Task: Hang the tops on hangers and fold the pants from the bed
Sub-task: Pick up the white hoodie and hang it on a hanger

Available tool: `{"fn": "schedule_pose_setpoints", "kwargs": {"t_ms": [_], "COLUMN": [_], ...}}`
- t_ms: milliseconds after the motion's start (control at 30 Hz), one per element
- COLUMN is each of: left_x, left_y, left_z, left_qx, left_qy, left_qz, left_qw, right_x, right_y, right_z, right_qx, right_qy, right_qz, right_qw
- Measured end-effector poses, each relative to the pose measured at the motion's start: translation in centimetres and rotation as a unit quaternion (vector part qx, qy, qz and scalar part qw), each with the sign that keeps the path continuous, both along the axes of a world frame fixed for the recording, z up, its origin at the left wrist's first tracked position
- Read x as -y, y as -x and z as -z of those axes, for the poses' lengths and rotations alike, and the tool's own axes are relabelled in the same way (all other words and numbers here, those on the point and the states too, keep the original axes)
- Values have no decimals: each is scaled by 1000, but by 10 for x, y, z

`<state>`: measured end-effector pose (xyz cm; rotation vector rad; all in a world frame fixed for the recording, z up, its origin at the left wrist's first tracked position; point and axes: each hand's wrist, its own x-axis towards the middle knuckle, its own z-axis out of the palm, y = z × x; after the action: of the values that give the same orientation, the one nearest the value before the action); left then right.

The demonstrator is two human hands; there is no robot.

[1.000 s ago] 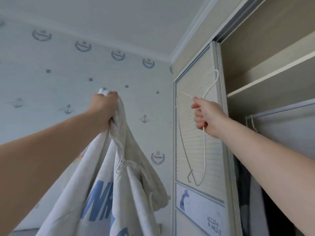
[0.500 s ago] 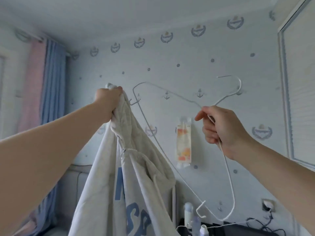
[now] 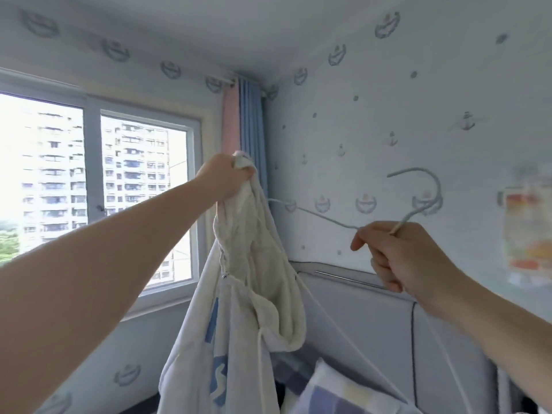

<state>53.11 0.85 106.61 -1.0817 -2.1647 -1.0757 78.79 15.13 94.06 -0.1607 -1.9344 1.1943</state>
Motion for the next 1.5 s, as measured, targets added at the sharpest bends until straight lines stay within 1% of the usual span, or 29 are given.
{"fn": "schedule_pose_setpoints", "kwargs": {"t_ms": [67,167,233,333,433,500,600,667,733,800,867,967,1033,1067,1133,1200,1300,1400,1500], "left_x": [18,38,50,71,100,118,134,138,140,140,137,127,119,115,105,98,92,86,82], "left_y": [21,54,78,116,156,174,182,179,174,167,157,133,110,98,77,61,44,33,33], "left_z": [17,47,70,107,143,169,216,251,283,314,340,372,390,398,412,427,442,447,447], "left_qx": [-55,-146,-171,-170,-143,-95,14,58,101,160,225,335,400,417,438,466,496,504,550], "left_qy": [59,134,164,198,237,268,243,243,246,219,186,142,104,88,64,51,67,70,48], "left_qz": [-36,-71,-105,-154,-166,-156,-107,-79,-58,-55,-47,-9,25,40,59,60,76,102,118], "left_qw": [996,978,966,953,946,946,964,965,962,961,955,932,910,904,895,881,862,855,826], "right_x": [21,53,71,91,101,109,123,132,139,146,148,147,147,148,150,150,144,138,135], "right_y": [37,87,114,143,160,168,180,187,192,195,198,205,211,213,217,217,209,203,204], "right_z": [20,47,65,94,128,157,202,231,262,291,317,349,370,380,395,401,402,399,395], "right_qx": [20,45,61,75,85,102,133,155,179,195,194,184,216,242,271,258,246,263,261], "right_qy": [19,34,35,67,116,148,194,216,192,148,131,99,77,80,123,169,195,226,264], "right_qz": [-12,-23,-37,-71,-104,-111,-120,-132,-122,-105,-88,-46,-37,-38,-45,-60,-120,-185,-195], "right_qw": [1000,998,997,992,984,977,965,955,957,964,968,977,973,966,954,950,942,920,908]}}
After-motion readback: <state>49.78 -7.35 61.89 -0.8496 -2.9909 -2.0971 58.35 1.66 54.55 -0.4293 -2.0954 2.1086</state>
